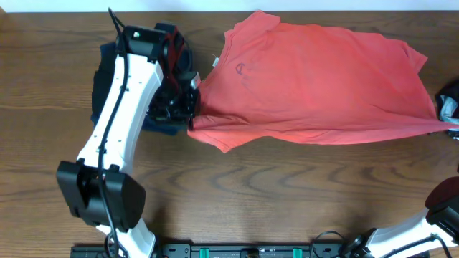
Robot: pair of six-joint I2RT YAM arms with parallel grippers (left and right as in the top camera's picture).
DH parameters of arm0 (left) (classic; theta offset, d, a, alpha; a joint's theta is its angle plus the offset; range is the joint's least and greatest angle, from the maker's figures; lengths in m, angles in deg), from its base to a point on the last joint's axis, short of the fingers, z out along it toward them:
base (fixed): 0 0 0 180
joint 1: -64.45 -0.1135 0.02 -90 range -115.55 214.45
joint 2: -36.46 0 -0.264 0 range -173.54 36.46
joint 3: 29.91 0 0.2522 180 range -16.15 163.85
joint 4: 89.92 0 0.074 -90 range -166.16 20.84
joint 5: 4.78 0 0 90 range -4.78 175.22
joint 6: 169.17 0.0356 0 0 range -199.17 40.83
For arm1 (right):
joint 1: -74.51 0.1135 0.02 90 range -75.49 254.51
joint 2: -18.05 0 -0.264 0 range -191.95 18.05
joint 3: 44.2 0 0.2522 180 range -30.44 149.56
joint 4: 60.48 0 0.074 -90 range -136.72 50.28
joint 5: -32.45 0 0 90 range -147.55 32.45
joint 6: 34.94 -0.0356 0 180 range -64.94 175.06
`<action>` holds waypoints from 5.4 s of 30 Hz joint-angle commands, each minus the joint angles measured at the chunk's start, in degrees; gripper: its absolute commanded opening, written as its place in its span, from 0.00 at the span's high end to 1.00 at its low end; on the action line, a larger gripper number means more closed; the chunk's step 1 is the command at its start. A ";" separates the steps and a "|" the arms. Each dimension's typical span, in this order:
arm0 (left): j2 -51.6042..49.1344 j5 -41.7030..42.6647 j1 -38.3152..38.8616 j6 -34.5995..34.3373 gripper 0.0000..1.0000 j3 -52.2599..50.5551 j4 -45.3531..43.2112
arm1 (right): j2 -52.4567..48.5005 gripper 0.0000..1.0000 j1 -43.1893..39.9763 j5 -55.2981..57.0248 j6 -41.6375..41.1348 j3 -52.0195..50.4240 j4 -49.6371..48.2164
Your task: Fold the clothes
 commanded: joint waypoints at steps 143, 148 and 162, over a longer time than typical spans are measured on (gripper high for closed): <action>-3.89 -7.56 5.57 -0.09 0.94 -8.55 -33.40 | 4.33 0.99 2.14 -4.63 -18.08 -46.03 -63.04; -3.89 -8.15 5.57 -0.09 0.35 -8.55 -33.70 | 4.33 0.33 2.08 -4.66 -17.07 -46.03 -63.52; -3.89 -14.25 5.46 -1.44 0.00 -9.46 -26.49 | 4.33 0.22 -1.73 -4.57 -13.51 -46.03 -52.52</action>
